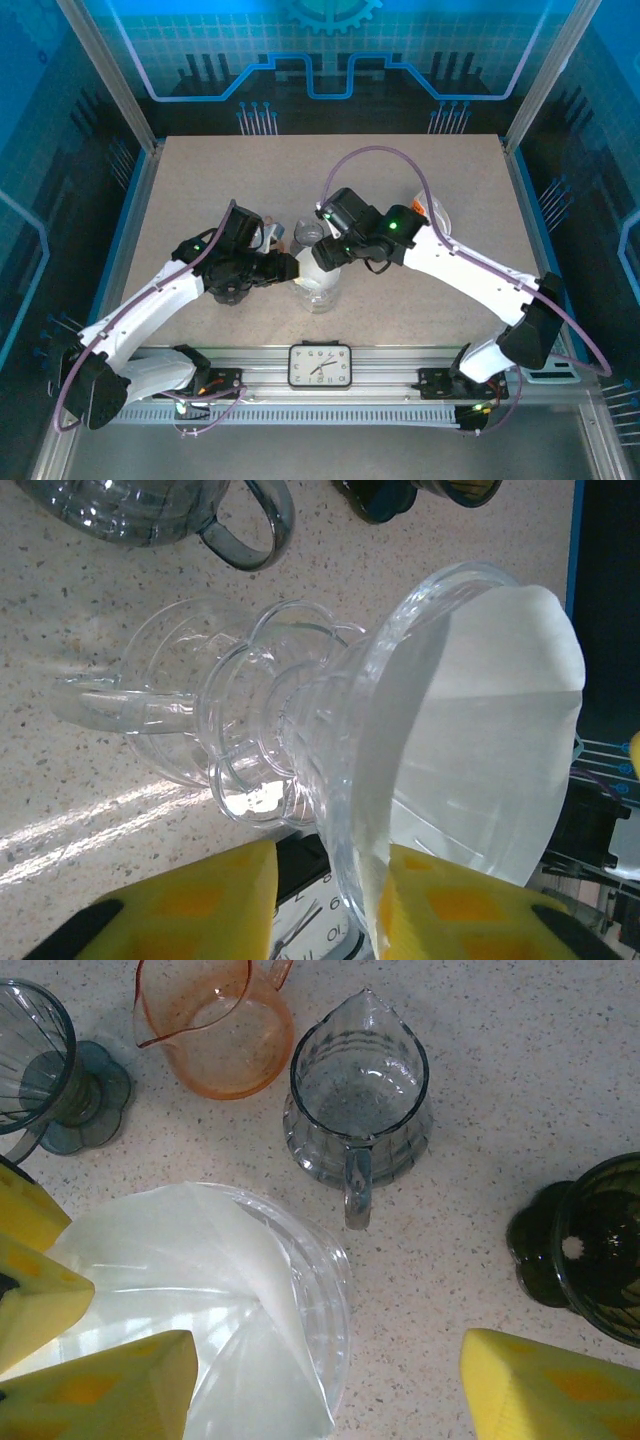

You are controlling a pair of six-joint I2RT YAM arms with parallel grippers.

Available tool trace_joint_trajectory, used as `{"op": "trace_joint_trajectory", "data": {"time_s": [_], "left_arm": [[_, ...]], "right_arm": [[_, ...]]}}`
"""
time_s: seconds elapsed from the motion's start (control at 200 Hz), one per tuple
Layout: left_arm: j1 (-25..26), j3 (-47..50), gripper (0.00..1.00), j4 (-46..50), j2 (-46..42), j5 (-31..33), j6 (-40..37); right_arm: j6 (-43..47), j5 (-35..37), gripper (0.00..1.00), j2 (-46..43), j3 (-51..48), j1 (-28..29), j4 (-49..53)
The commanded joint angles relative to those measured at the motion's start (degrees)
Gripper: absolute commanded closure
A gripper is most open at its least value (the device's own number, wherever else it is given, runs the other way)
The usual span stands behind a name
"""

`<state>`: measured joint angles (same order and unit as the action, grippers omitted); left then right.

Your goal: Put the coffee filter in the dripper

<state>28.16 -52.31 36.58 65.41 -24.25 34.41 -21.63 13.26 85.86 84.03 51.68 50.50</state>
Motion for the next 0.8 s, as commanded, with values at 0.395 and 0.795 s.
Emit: {"op": "trace_joint_trajectory", "data": {"time_s": [0.395, 0.795], "left_arm": [[-0.2, 0.1, 0.53, 0.5, -2.3, 0.4, 1.5], [-0.2, 2.3, 0.64, -0.9, -2.7, -0.7, 1.6]], "right_arm": [[-0.7, 0.4, 0.28, -5.4, -2.8, -1.0, -0.2], [-1.8, -1.6, 0.31, -2.7, -5.5, -0.6, -1.3]]}}
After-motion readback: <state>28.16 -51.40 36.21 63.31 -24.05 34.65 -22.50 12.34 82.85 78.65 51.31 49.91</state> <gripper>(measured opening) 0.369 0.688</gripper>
